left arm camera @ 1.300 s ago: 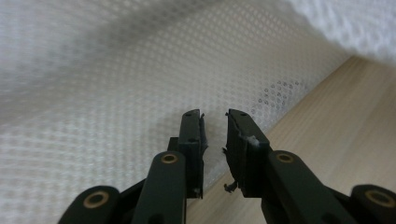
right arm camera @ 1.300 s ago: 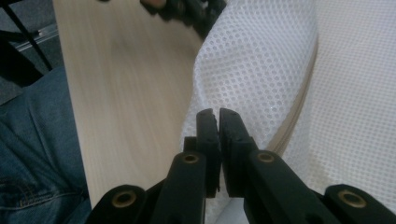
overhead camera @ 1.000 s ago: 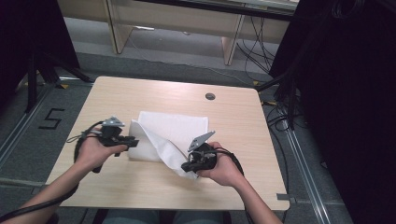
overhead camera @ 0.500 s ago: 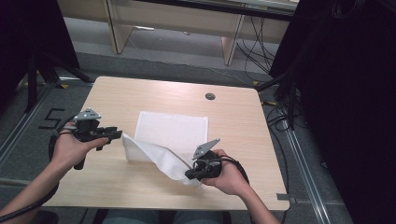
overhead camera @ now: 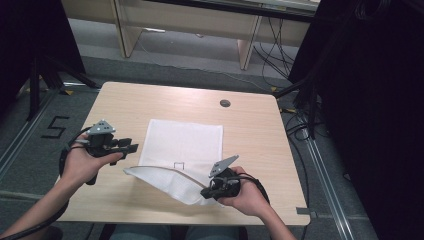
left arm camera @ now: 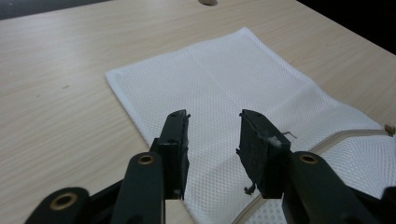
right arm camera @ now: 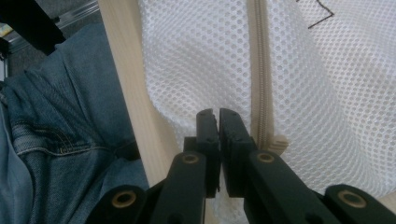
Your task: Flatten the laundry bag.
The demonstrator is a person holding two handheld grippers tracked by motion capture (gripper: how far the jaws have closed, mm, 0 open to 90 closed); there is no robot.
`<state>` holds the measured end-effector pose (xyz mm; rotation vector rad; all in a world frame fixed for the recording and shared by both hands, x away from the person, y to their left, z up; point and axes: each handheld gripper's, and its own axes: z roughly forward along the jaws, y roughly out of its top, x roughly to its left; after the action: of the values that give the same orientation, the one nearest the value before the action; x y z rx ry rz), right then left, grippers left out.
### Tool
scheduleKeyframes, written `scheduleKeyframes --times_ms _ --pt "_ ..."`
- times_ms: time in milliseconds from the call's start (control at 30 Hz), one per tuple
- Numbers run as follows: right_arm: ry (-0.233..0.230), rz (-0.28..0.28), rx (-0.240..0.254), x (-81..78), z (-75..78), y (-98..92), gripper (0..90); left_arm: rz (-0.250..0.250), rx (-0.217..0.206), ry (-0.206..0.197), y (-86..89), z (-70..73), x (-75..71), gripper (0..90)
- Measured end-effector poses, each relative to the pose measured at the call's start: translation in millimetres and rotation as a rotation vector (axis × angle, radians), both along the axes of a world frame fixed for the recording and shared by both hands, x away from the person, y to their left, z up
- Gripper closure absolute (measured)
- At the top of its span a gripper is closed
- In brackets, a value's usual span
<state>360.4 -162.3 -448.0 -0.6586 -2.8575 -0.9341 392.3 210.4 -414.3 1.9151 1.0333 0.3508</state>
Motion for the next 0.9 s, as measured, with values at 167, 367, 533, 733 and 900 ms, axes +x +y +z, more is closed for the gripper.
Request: scheduleKeyframes --times_ms 167,367,533,733,900 --pt "0.006 0.0 -0.002 -1.7 -2.8 -0.8 88.1 -0.034 0.028 0.026 -6.6 -10.7 -1.6 60.1" --pt "0.005 0.002 -0.001 -3.0 -6.3 -2.4 88.0 -0.048 0.031 0.061 -14.1 -27.3 -5.5 59.3" --pt "0.009 -0.015 -0.004 -5.3 -12.5 -3.8 87.8 -0.119 0.082 0.08 -25.2 -48.1 -11.1 57.0" --pt "-0.023 -0.053 -0.068 -6.5 -14.3 -6.9 85.2 -0.179 0.123 0.102 -37.7 -62.7 -17.9 55.3" --pt "-0.032 -0.126 -0.025 -6.3 -10.0 -16.8 69.4 -0.194 0.136 0.101 -41.1 -68.0 -21.9 52.8"
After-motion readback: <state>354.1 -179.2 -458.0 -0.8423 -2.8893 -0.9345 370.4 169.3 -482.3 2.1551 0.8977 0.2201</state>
